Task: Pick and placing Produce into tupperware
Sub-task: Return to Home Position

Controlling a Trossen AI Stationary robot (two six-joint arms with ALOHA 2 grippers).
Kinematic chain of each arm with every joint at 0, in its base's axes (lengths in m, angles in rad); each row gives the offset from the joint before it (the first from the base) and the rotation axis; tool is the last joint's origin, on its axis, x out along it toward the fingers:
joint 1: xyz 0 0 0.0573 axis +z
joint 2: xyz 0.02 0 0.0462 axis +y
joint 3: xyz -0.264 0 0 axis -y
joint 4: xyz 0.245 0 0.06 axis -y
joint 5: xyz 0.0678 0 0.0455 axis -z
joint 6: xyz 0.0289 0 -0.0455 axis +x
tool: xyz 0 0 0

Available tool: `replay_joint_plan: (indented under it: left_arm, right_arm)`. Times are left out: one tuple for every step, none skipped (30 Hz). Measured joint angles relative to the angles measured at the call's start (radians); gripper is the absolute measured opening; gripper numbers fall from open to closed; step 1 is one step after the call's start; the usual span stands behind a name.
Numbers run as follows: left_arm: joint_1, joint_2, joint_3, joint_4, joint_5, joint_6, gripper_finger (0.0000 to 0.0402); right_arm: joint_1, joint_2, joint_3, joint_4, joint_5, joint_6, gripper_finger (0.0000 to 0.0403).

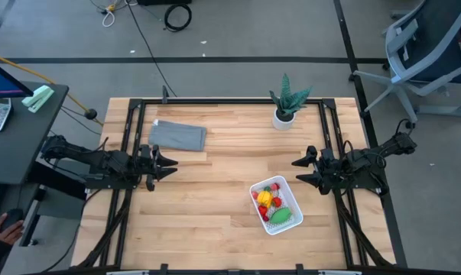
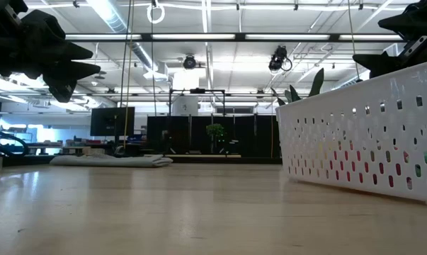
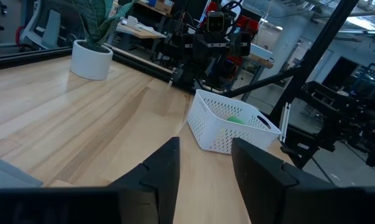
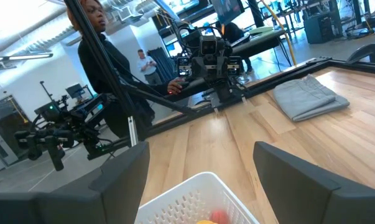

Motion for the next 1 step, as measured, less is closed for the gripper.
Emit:
replay_joint_plan:
  left_arm:
    - [0.0,0.0,0.0,0.0,0.0,0.0,0.0153]
  right_arm:
    - [0.0,0.0,0.0,0.0,0.0,0.0,0.0297]
